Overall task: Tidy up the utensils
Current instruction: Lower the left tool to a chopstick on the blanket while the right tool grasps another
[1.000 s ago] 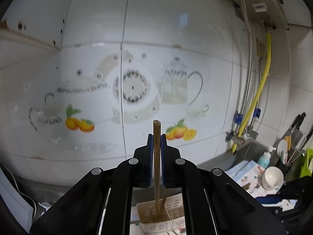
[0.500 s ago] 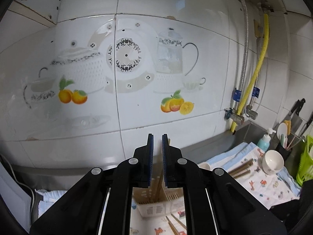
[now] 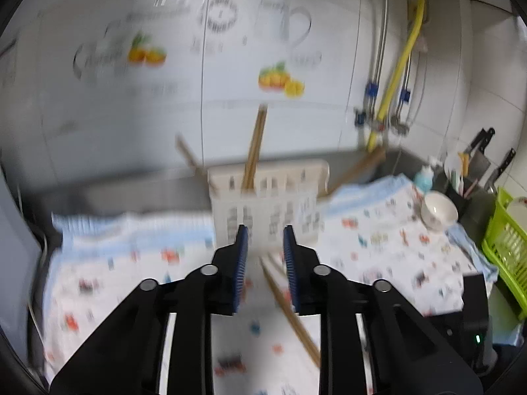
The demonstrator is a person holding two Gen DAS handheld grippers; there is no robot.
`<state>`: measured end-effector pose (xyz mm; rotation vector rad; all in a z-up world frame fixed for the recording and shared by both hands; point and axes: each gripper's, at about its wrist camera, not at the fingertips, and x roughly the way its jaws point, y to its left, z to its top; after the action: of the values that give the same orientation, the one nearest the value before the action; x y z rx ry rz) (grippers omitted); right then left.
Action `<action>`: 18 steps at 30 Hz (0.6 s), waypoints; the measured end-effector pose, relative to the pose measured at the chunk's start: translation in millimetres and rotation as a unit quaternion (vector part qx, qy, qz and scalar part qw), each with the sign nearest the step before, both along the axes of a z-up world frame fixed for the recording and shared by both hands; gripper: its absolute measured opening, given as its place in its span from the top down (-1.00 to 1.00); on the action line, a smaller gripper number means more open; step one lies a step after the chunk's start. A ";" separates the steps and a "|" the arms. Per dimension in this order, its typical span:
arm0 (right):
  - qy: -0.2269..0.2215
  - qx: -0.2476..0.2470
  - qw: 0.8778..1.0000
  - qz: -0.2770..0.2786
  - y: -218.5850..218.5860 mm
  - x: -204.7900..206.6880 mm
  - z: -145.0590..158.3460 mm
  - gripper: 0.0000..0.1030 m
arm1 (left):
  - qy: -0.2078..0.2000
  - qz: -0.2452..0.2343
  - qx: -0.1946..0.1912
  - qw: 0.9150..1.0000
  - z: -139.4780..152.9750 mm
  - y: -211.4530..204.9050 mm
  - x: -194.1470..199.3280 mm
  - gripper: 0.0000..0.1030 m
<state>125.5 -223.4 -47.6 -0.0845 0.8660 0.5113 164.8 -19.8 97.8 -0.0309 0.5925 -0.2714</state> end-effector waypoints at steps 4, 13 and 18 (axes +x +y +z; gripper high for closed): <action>0.003 -0.016 1.000 -0.001 7.5 -0.9 -14.4 0.61 | 0.032 0.003 0.003 0.999 -33.4 1.7 -19.0 0.43; -0.011 -0.041 0.999 -0.015 1.3 -8.3 -21.7 0.87 | 0.111 -0.025 0.005 0.994 -100.4 -18.4 -48.8 0.13; -0.009 -0.037 0.999 -0.021 -14.5 -19.1 -20.0 0.87 | 0.133 -0.048 0.007 0.990 -122.4 -41.7 -66.0 0.01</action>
<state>106.4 -237.8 -67.6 -0.1389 0.8677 0.4378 98.9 -61.6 -24.6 -0.0263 0.8629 -0.3599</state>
